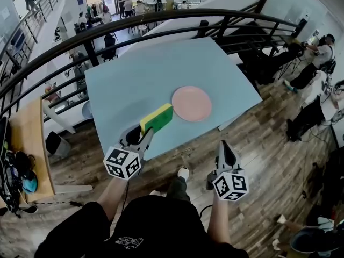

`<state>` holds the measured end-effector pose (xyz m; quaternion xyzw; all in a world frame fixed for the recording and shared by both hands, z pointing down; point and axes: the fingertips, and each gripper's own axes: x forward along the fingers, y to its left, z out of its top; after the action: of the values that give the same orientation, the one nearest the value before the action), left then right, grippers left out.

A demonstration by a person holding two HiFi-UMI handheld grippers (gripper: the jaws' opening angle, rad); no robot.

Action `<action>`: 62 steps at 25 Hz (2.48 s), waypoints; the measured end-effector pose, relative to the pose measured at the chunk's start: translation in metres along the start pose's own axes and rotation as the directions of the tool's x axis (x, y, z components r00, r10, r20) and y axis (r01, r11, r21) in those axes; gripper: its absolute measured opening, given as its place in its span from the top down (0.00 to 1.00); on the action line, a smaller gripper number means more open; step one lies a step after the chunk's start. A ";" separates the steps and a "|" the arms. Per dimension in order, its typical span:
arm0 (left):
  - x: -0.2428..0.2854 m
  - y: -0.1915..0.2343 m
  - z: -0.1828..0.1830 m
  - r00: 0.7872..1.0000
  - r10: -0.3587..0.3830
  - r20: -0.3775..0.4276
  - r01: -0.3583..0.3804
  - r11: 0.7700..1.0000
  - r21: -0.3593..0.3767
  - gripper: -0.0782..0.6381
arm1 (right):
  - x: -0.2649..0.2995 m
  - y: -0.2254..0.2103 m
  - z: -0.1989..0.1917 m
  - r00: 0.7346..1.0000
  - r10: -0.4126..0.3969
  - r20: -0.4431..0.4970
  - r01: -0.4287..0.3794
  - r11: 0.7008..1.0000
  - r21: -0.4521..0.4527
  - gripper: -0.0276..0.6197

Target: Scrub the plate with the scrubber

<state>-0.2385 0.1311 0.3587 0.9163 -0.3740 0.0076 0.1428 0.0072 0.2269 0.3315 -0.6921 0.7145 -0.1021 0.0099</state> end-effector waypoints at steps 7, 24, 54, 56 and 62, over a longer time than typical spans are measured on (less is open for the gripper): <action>0.054 -0.006 0.004 1.000 0.024 -0.014 -0.024 1.000 0.006 0.71 | 0.048 -0.044 0.010 0.999 0.037 -0.005 -0.037 0.999 0.012 0.95; 0.179 -0.018 -0.007 0.992 0.086 -0.088 -0.087 0.996 -0.006 0.71 | 0.170 -0.156 -0.039 0.970 0.144 -0.198 -0.135 0.989 0.060 0.95; 0.261 0.022 -0.109 0.938 0.118 -0.326 -0.184 0.967 -0.179 0.71 | 0.281 -0.197 -0.178 0.824 0.169 -0.540 -0.125 0.985 0.118 0.94; 0.270 0.028 -0.119 0.931 0.100 -0.352 -0.177 0.965 -0.194 0.71 | 0.290 -0.197 -0.188 0.811 0.161 -0.563 -0.113 0.986 0.119 0.94; 0.295 0.043 -0.136 0.914 0.036 -0.403 -0.140 0.962 -0.233 0.71 | 0.310 -0.201 -0.210 0.784 0.115 -0.610 -0.053 0.991 0.119 0.94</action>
<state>-0.0431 -0.0627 0.5356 0.8516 -0.3764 0.1503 0.3325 0.1603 -0.0565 0.6086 -0.5872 0.7033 -0.3551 -0.1855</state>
